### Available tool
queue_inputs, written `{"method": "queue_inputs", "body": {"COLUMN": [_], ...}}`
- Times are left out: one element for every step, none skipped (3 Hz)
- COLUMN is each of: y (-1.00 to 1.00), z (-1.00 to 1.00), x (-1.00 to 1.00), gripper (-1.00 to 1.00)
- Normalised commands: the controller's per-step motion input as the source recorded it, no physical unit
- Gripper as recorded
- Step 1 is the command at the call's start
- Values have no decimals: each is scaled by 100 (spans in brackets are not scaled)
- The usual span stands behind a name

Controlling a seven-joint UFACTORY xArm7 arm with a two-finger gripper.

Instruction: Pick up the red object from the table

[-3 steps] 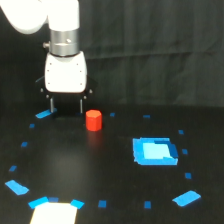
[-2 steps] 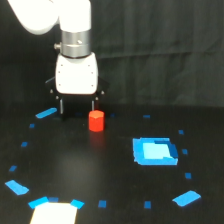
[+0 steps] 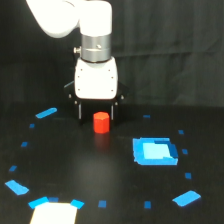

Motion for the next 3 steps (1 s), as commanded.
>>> {"method": "queue_inputs", "body": {"y": [7,-16,31], "z": [-56,-41,-23], "x": [21,7,11], "gripper": [-100,-100,-100]}}
